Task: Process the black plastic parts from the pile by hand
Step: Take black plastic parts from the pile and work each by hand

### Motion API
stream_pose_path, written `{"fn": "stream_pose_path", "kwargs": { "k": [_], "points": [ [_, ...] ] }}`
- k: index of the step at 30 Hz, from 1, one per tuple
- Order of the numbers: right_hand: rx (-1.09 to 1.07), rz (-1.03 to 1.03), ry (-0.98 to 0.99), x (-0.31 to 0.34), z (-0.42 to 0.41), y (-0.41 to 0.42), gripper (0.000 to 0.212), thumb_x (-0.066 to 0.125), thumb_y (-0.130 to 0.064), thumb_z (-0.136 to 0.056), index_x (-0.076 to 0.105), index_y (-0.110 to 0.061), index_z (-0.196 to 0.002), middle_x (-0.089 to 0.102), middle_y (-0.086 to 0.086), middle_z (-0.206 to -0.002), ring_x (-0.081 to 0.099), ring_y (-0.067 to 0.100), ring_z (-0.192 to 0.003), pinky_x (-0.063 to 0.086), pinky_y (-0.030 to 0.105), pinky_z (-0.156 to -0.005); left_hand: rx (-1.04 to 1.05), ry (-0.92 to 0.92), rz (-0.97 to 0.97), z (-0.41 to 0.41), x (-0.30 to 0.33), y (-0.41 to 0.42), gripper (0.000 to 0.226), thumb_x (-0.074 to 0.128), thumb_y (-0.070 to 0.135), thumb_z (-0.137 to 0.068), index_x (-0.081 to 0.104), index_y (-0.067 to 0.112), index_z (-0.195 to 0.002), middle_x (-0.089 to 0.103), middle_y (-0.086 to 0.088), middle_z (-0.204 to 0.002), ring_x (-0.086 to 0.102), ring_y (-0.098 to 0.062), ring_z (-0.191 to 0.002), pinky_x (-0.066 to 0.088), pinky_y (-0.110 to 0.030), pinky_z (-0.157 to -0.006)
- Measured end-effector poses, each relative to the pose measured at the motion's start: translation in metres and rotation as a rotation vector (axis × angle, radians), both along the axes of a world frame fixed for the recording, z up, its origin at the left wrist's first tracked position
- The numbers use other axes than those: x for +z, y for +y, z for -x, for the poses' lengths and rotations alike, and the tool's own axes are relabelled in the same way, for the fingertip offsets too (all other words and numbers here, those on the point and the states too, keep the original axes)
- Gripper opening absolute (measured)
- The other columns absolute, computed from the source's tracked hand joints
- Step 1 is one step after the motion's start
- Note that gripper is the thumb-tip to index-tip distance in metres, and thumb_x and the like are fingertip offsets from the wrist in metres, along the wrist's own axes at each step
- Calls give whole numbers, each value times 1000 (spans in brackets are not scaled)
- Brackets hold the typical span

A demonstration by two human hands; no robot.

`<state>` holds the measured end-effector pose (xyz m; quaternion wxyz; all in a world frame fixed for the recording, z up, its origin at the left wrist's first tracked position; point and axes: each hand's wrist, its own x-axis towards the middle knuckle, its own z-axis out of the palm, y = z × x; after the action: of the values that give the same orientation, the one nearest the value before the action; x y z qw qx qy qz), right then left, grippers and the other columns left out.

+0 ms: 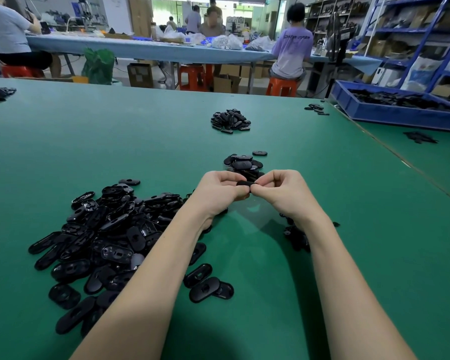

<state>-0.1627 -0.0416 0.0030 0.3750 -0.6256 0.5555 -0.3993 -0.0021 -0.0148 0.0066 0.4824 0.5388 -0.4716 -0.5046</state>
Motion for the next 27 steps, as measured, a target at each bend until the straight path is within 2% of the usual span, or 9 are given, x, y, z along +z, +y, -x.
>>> {"fn": "stream_pose_path", "kwargs": {
  "k": [3,8,12,14,16,17,19,22,27],
  "points": [
    [-8,28,2,-2,-3,1,16,84,-21,-76,69,-20,-72,61,-14,-54,49,1,-48,38,14,-49,27,-48,-7,2,-2,-1,18,76,2,-85,66,17,-87,75,-3,-83,70,-12,-75,51,-12,-60],
    [31,95,-58,-2,-1,2,12,83,-23,-81,73,-25,-85,68,-11,-68,52,1,-55,40,12,-54,64,-44,44,-4,-1,-2,16,74,5,-85,69,20,-91,78,-10,-88,70,-18,-79,54,-36,-87],
    [49,154,21,-3,-3,2,19,80,-14,-82,72,-30,-85,69,-10,-71,47,-1,-48,39,10,-52,70,-57,51,-9,-5,-3,18,69,4,-86,72,20,-95,78,-6,-92,74,-18,-85,55,-40,-98],
    [39,157,44,-5,-3,2,18,80,-15,-83,73,-31,-84,69,-10,-71,46,-1,-47,38,10,-51,75,-236,110,-13,-7,-5,22,70,9,-84,74,27,-96,77,4,-95,73,-14,-89,59,-29,-86],
    [70,144,43,-7,-2,2,18,80,-16,-83,73,-32,-84,69,-11,-70,45,0,-47,37,10,-52,69,-447,201,-15,-8,-6,22,72,13,-83,74,31,-95,75,12,-95,71,-7,-80,53,-14,-71],
    [83,141,43,-7,-2,2,18,80,-16,-83,73,-33,-84,69,-12,-69,46,0,-47,38,10,-52,51,-537,243,-16,-9,-6,21,73,14,-82,74,31,-95,74,13,-95,70,-7,-75,51,-12,-69],
    [80,132,58,-7,-1,1,19,79,-18,-84,73,-35,-84,71,-14,-69,52,0,-51,43,13,-56,27,-690,289,-17,-11,-7,19,76,20,-82,73,33,-96,73,15,-94,68,-8,-72,52,-21,-73],
    [23,91,95,-7,4,1,13,77,-26,-84,72,-37,-90,73,-20,-74,68,7,-66,53,23,-67,85,-847,268,-22,-11,-7,16,76,34,-81,70,40,-95,69,24,-90,63,3,-73,46,-24,-69],
    [-45,31,103,-8,18,0,3,75,-32,-86,74,-34,-86,70,-17,-71,70,8,-68,44,19,-61,208,-969,256,-24,-12,-16,19,74,34,-82,69,39,-100,67,20,-94,64,-11,-88,43,-28,-72]
  ]
}}
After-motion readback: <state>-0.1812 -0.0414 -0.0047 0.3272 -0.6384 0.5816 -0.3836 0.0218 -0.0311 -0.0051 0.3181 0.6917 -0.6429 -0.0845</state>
